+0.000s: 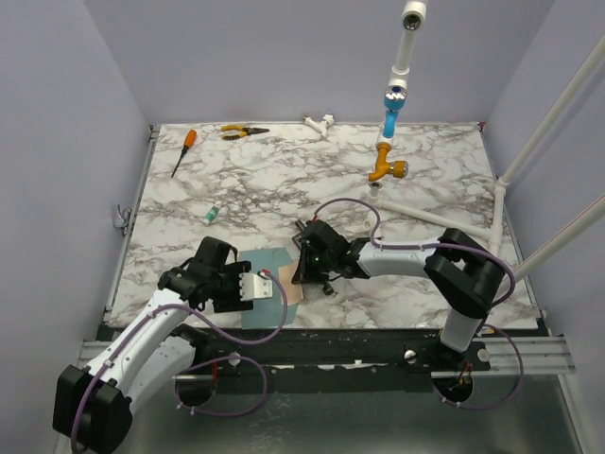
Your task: Place the letter into the envelope and seal it
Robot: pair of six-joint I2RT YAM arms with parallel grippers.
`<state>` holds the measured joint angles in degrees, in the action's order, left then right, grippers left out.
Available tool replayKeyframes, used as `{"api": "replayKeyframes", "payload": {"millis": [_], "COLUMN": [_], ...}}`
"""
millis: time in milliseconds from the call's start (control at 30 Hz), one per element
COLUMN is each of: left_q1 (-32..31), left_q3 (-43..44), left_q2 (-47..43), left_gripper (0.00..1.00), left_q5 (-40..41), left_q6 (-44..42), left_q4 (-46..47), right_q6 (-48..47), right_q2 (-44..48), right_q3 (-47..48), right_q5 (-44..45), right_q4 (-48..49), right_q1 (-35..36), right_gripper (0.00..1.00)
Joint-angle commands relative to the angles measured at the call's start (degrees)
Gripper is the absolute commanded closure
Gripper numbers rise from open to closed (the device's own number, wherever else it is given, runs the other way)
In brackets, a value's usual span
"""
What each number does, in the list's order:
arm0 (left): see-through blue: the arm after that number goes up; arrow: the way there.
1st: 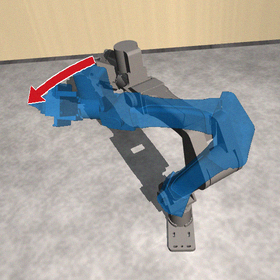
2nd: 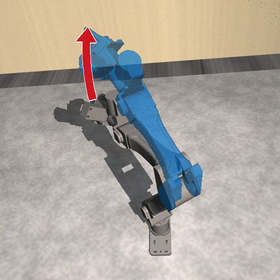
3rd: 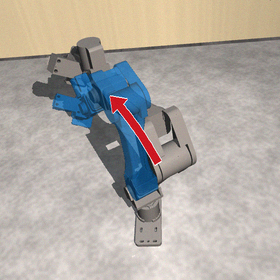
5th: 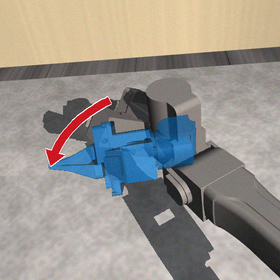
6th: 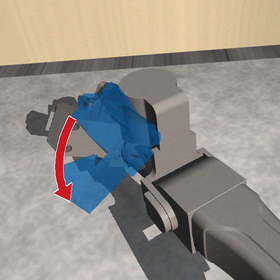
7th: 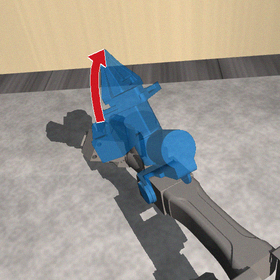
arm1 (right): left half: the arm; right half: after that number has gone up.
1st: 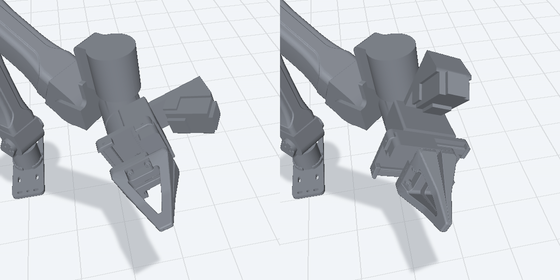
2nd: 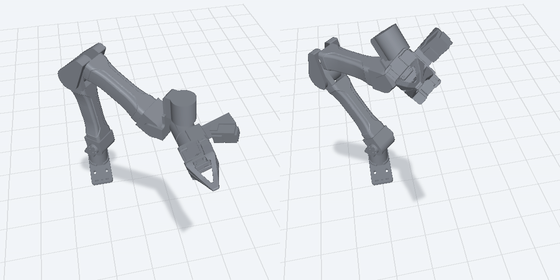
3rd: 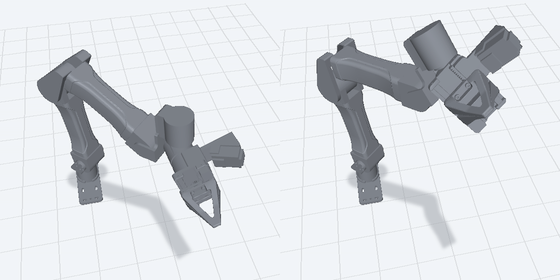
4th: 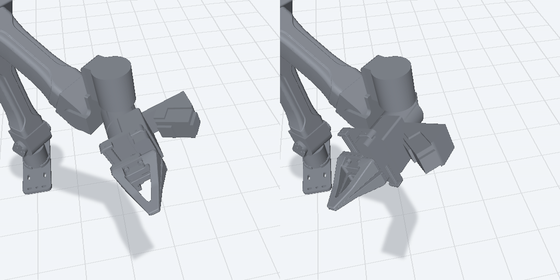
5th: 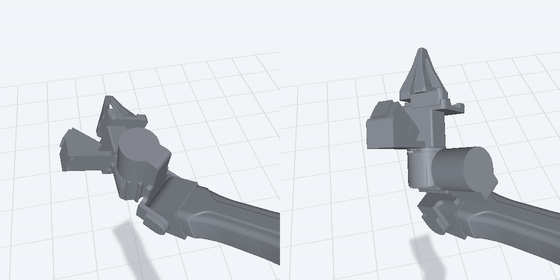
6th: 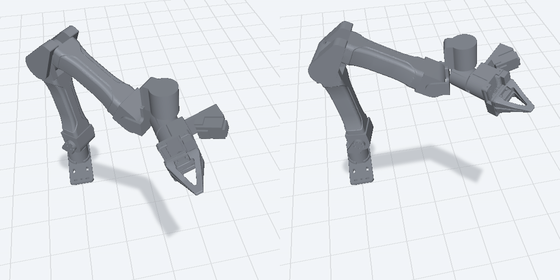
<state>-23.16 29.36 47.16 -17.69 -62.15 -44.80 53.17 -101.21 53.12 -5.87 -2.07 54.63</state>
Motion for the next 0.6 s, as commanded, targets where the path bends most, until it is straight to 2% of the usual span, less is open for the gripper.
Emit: {"api": "replayKeyframes", "payload": {"millis": [0, 200, 567], "left_q1": [-1.5, -3.3, -4.4], "left_q3": [-6.4, -10.9, -12.3], "left_q2": [-2.3, 1.8, 2.6], "left_gripper": [0.34, 0.34, 0.35], "left_q5": [0.6, 2.2, 0.2], "left_q6": [-2.1, 0.6, 3.2], "left_q4": [6.3, 14.4, 15.4], "right_q6": [-5.1, -6.8, -2.1], "right_q2": [-3.3, -5.0, -10.1], "right_q3": [5.5, 7.3, 8.4], "right_q5": [-0.8, -1.8, -6.1], "right_q4": [-3.4, -4.2, 1.5], "right_q1": [-0.5, -0.7, -1.8], "right_gripper": [1.00, 0.99, 0.99]}}
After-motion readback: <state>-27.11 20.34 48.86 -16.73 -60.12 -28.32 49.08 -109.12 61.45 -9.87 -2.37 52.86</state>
